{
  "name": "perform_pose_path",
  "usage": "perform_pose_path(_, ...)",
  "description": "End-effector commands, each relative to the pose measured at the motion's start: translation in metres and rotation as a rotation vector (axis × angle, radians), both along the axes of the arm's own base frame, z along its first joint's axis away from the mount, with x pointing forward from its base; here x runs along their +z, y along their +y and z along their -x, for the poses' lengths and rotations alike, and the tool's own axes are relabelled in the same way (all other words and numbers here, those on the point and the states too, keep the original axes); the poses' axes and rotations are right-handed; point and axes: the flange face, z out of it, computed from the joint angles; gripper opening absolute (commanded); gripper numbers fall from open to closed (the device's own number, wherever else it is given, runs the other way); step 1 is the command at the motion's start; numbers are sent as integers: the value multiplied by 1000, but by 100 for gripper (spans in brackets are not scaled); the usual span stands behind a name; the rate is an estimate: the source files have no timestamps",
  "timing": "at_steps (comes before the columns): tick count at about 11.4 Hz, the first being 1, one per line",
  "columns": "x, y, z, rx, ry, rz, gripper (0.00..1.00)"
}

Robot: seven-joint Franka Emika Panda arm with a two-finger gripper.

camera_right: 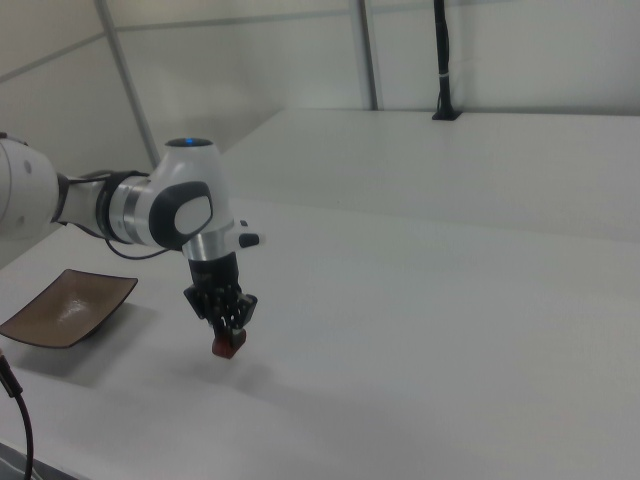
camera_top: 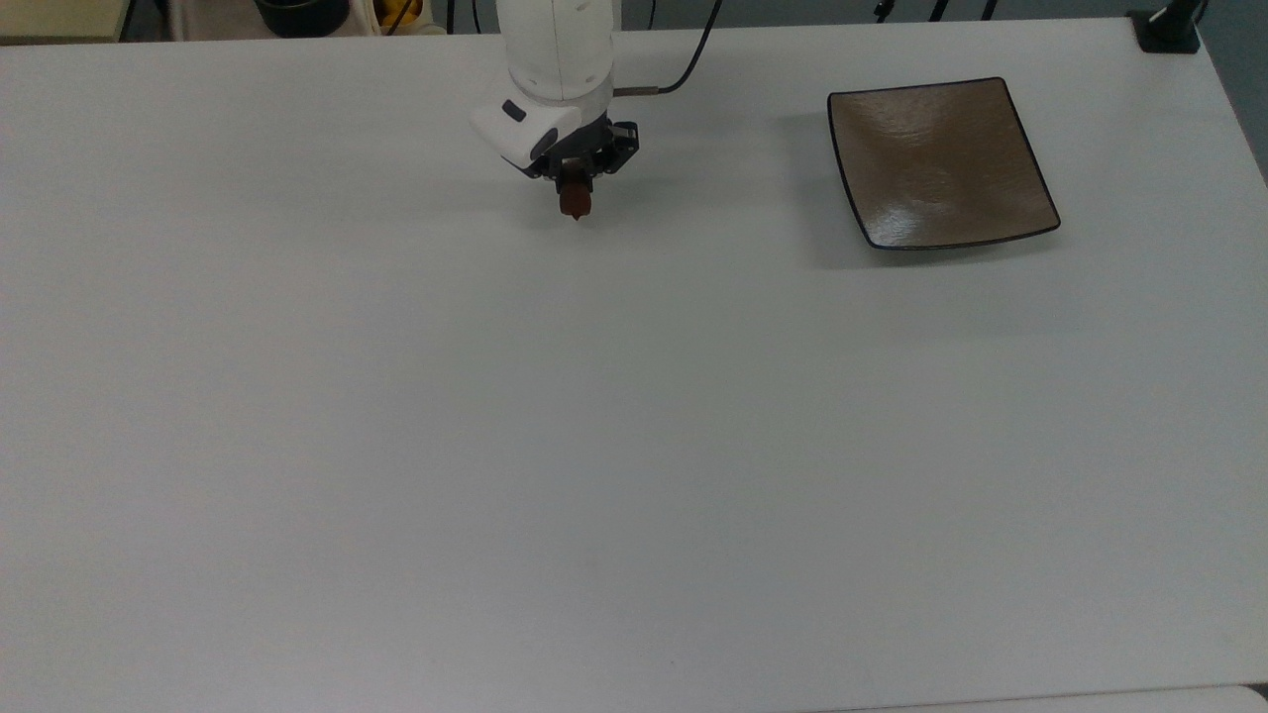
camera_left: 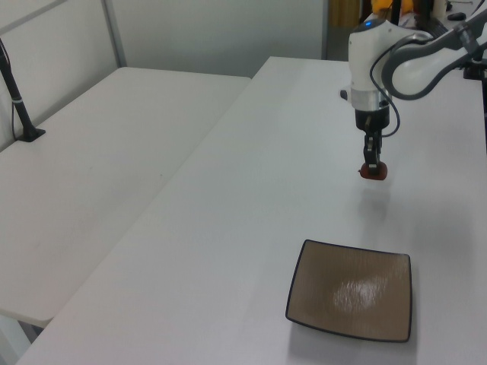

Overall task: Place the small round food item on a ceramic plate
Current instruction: 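Carry the held food item over the square brown plate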

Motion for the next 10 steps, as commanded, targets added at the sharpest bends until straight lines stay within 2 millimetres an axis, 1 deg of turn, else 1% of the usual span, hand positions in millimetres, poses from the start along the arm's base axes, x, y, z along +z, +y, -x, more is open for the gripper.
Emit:
perform_pose_path(1, 36, 28, -2, -23, -24, -49, 29)
perform_pose_path(2, 43, 35, -5, -40, -35, -62, 30)
perform_pose_path(3, 47, 56, -2, -32, -38, -74, 31)
perform_pose_path(4, 55, 83, 1, -24, -48, -92, 31)
perform_pose_path(6, 68, 129, 7, -33, -72, -106, 32)
perform_pose_path(7, 70, 150, 14, -28, -76, -112, 32)
perform_pose_path(8, 70, 165, 20, -24, -73, -116, 32)
perform_pose_path(9, 72, 186, 28, -22, -70, -133, 32)
perform_pose_path(10, 78, 214, 32, -14, -82, -164, 32)
